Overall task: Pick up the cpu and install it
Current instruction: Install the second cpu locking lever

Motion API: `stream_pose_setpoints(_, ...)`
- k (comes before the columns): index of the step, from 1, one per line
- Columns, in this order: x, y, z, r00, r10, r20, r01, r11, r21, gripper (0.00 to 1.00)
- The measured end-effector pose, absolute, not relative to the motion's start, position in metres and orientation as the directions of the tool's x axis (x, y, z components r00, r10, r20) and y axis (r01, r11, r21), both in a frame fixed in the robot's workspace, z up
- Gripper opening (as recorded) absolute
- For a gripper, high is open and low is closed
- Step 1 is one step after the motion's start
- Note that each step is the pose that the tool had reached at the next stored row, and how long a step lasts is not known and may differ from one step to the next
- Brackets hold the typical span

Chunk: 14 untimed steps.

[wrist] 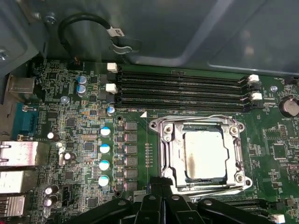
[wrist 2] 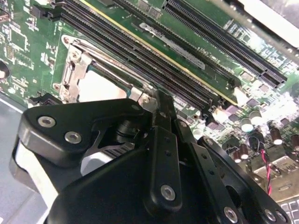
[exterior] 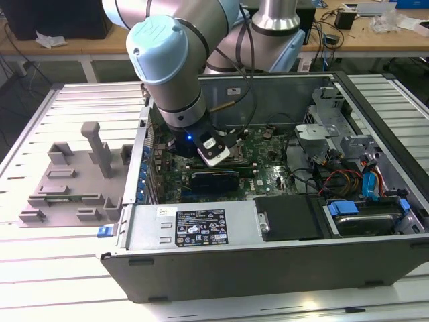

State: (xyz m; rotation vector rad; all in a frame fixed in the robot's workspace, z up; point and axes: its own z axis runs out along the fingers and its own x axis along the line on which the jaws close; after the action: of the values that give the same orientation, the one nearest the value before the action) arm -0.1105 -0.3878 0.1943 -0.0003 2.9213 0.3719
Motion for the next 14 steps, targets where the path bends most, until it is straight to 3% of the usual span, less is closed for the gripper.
stream_pose_setpoints(4,-0.111,-0.387,0.204,-0.981,0.022,-0.194,-0.025,0.972,0.233,0.11)
stream_pose_setpoints(7,-0.110,-0.386,0.216,-0.981,0.009,-0.195,-0.025,0.985,0.169,0.11)
stream_pose_setpoints(10,-0.109,-0.386,0.218,-0.981,0.003,-0.195,-0.023,0.991,0.130,0.11)
stream_pose_setpoints(14,-0.093,-0.382,0.218,-0.981,0.013,-0.196,-0.008,0.994,0.106,0.11)
